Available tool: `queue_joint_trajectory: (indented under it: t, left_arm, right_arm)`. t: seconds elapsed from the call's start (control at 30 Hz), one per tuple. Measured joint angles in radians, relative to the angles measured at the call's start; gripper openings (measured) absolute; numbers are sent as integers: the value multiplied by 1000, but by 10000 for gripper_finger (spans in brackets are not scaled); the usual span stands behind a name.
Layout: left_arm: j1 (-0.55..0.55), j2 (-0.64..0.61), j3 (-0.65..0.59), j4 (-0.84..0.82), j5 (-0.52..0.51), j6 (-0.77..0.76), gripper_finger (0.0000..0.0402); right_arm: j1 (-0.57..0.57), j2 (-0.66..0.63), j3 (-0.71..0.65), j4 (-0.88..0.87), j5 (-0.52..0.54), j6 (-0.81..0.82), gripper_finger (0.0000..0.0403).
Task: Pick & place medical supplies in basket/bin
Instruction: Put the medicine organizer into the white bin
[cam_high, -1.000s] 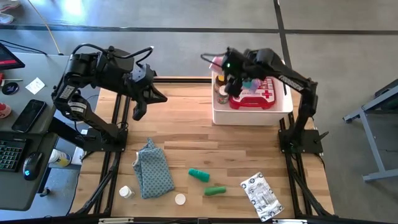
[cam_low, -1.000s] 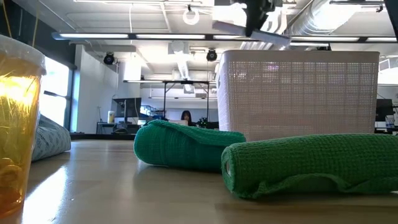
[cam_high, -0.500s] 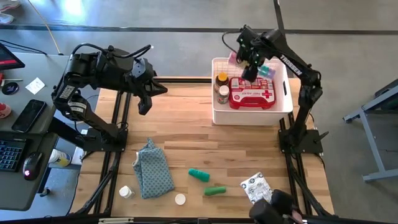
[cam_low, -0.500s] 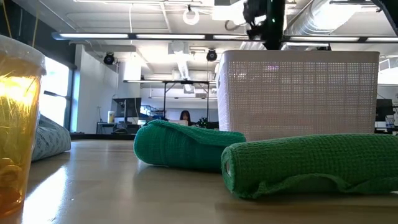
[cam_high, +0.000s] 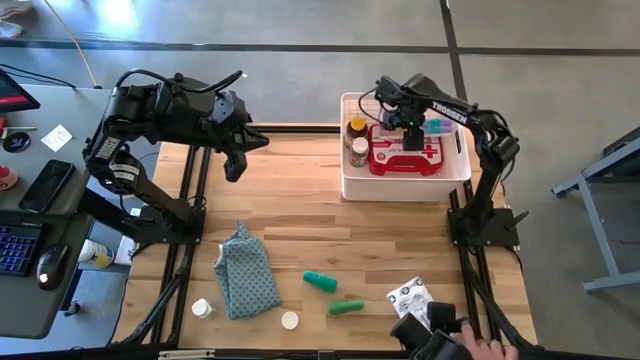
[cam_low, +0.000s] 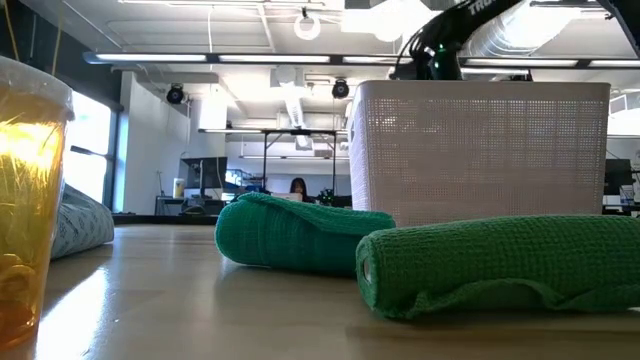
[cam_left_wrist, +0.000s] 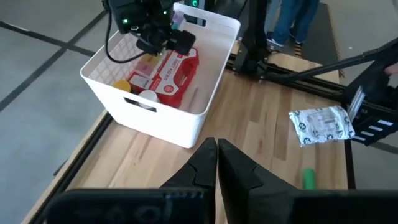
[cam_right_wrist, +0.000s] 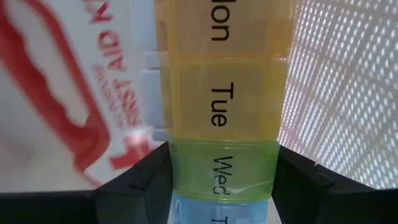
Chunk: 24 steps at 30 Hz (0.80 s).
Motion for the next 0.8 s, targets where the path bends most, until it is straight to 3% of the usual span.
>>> queue_joint_trajectory:
  t: [0.5, 0.8]
  left_arm:
    - [0, 0, 0, 0, -3, -63, 51]
    - [0, 0, 0, 0, -3, -98, 51]
  right_arm:
    - [-24, -2, -108, 279, 37, -68, 219]
    - [-24, -2, -108, 292, 45, -45, 256]
